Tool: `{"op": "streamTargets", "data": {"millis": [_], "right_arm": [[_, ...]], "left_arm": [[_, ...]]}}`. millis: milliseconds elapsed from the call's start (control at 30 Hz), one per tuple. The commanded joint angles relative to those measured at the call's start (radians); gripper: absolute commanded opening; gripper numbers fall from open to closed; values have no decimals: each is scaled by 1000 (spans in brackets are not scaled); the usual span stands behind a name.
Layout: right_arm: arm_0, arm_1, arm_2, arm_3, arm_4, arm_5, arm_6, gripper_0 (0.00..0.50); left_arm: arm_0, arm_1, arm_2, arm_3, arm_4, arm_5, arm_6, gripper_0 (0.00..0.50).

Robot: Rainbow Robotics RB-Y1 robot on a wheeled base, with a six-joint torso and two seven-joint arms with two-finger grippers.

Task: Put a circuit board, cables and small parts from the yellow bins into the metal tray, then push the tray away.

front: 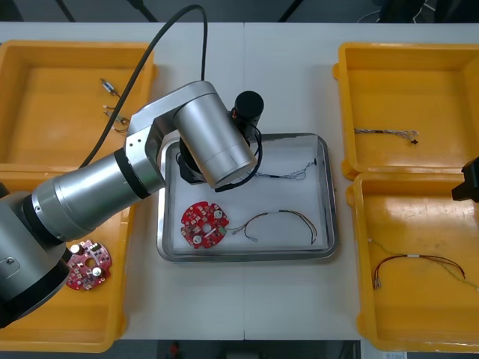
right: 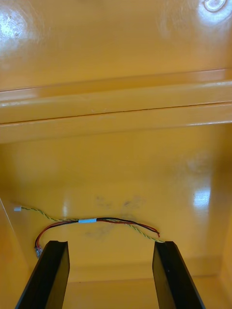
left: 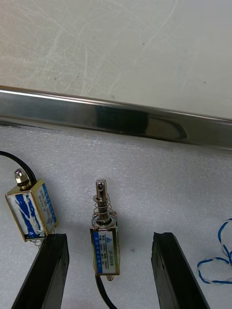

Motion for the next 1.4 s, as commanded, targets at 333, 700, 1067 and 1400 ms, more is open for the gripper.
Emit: {"op": "streamTargets", "data": {"millis": [333, 700, 1067, 1400], "right_arm": [[11, -43, -29, -27, 6, 5, -7, 500], [25, -34, -9, -27, -3, -1, -4, 500], [15, -43, -4, -78, -112, -90, 29, 500], [-86, -43, 130, -156, -130, -96, 81, 500]], "left_arm": [[-52, 38, 73, -284, 96, 225, 78, 500], [-151, 392, 293, -451, 542, 333, 26, 500], [-127, 696, 385, -427, 779, 294, -180, 500], [147, 899, 642, -419, 907, 204, -418, 500]]}}
